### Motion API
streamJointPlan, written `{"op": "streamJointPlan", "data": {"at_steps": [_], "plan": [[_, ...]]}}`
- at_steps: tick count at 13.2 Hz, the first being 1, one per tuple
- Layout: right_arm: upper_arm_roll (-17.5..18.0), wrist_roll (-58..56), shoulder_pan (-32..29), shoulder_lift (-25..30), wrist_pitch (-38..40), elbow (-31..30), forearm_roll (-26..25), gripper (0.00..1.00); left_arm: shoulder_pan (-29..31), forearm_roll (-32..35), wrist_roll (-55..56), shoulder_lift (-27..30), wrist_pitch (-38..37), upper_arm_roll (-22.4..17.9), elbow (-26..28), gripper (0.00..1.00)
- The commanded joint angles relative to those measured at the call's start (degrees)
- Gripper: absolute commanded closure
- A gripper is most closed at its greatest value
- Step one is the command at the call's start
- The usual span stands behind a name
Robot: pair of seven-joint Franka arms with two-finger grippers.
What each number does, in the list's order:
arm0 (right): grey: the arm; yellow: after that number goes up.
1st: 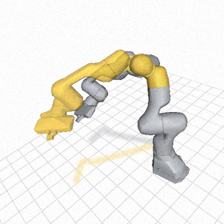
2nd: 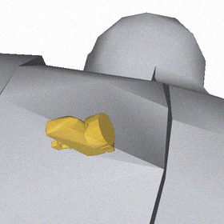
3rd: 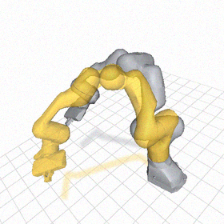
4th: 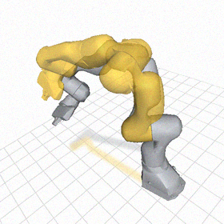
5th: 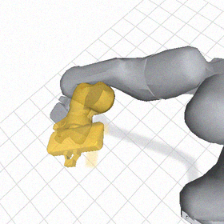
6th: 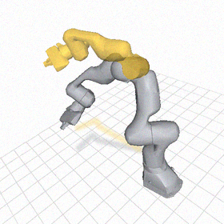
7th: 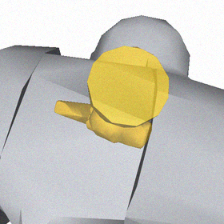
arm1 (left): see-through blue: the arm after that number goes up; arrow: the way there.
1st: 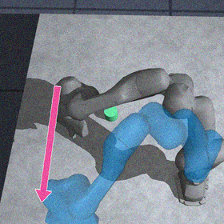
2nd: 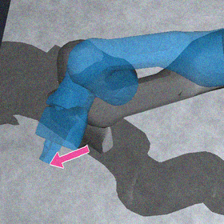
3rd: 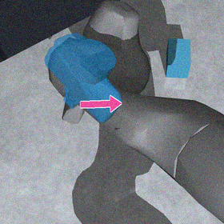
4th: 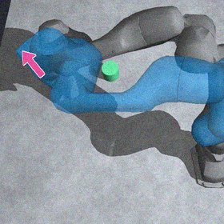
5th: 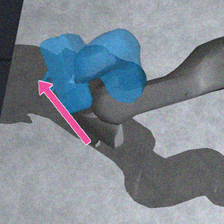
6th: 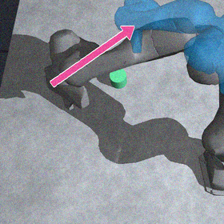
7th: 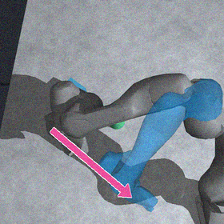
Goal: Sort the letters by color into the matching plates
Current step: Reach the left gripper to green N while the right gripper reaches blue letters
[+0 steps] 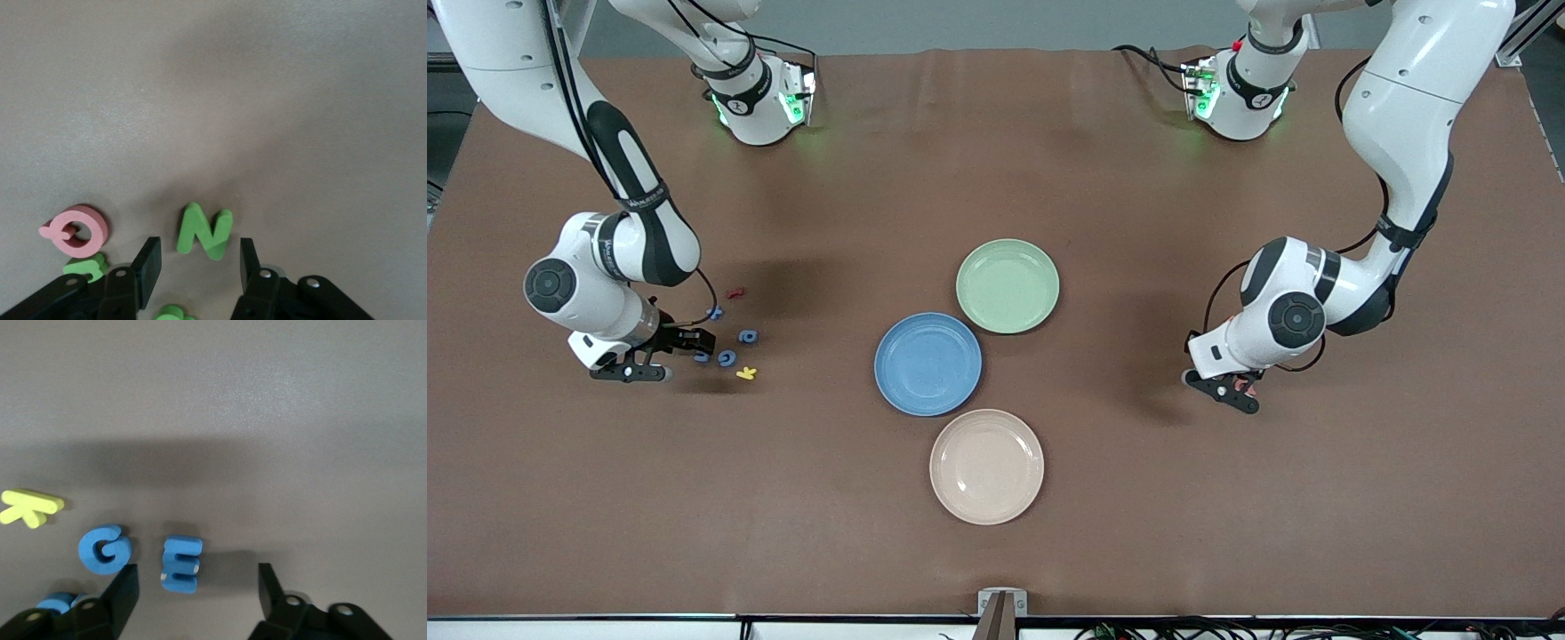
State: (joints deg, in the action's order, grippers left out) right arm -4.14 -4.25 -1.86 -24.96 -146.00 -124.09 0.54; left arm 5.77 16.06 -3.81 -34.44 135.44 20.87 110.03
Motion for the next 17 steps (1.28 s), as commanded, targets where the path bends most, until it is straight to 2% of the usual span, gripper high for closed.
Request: {"op": "streamJointPlan", "data": {"at_steps": [1,5,6,8,10,13,17], "plan": [[0.5,-0.3,-0.4,-2.0,-0.3,2.2,-0.1,0.27,0.4,1.0,-0.7,-1.1,2.0,0.4,0.2,0.44],[0.6,-0.2,-0.4,-2.7,-0.3,2.4,0.1,0.34,0.4,1.1,-0.7,-1.5,2.0,0.4,0.1,0.45],[0.6,-0.1,-0.3,-2.8,-0.3,2.4,0.1,0.35,0.4,1.1,-0.8,-1.6,2.1,0.4,0.1,0.52],[0.6,-0.1,-0.2,-2.8,-0.2,2.4,0.1,0.4,-0.3,1.1,-0.8,-1.5,2.0,0.5,0.0,0.76],[0.6,-0.1,-0.2,-3.0,-0.3,2.4,0.1,0.5,-0.4,1.1,-1.2,-0.9,1.5,0.5,-0.1,0.95],[0.7,-0.2,-0.1,-3.2,-0.2,2.4,0.1,0.65,-0.4,1.1,-1.5,0.6,1.2,0.7,-0.2,1.0],[0.7,-0.4,0.1,-3.2,0.0,2.4,0.1,0.82,0.1,0.2,1.1,3.6,-2.8,5.1,-1.2,1.0]]}}
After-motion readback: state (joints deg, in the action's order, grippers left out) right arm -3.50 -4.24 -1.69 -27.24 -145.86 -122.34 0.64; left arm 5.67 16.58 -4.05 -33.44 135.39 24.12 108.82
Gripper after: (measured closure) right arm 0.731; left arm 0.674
